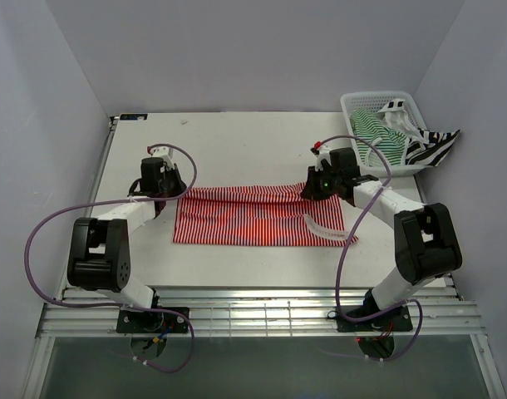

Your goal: Fold and stack the tank tops

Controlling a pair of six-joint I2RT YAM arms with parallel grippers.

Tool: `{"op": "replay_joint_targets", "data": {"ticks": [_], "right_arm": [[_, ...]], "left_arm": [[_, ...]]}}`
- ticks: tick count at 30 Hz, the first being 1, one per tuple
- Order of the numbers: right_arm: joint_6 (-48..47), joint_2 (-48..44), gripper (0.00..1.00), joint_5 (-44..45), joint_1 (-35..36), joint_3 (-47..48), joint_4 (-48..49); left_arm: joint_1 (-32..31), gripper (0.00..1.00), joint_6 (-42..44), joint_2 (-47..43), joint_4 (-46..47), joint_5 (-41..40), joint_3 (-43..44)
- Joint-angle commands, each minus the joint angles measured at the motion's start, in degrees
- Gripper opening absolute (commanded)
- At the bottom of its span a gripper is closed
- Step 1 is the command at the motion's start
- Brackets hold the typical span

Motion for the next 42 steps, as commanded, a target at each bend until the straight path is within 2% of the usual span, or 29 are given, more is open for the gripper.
{"op": "replay_joint_targets", "data": {"ticks": [1,13,25,30,35,37,38,39,42], "right_arm": [[-1.4,-1.55,0.08,-0.64,-0.05,-1.01,0.16],[-1.14,-2.07,0.08,-2.13,0.04,-4.27,1.48],[-0.79,-0.84,0.09,-2.66,-0.05,-4.44,1.92],[-0.26,-0.05,0.16,-3.71,0.04,-5.23,2.27],[-0.17,-0.75,0.27,-4.24,0.21,-6.55,2.36],[-0.17,-1.89,0.28,-4.5,0.39,-6.9,2.01],[-0.09,-2.33,0.31,-4.68,0.39,-7.17,1.75],[-0.09,-2.86,0.32,-4.94,0.48,-7.78,1.57],[-0.26,-5.58,0.38,-5.73,0.57,-8.75,0.34]], "left_arm": [[0.21,0.0,-0.49,-2.61,1.16,-0.16,-1.57],[0.21,0.0,-2.6,-4.2,2.39,0.73,-5.96],[0.21,0.0,-2.42,-2.44,0.63,0.29,-5.44],[0.21,0.1,-3.03,-2.0,-1.03,1.08,-5.35],[0.21,0.33,-4.0,-3.32,-2.97,-0.06,-5.09],[0.21,0.42,-4.27,-4.89,-3.32,0.28,-5.17],[0.21,0.5,-4.62,-5.51,-3.67,0.29,-5.26],[0.21,0.66,-4.79,-6.21,-3.85,0.2,-5.35],[0.21,0.96,-5.67,-9.11,-4.9,-0.68,-4.56]]}}
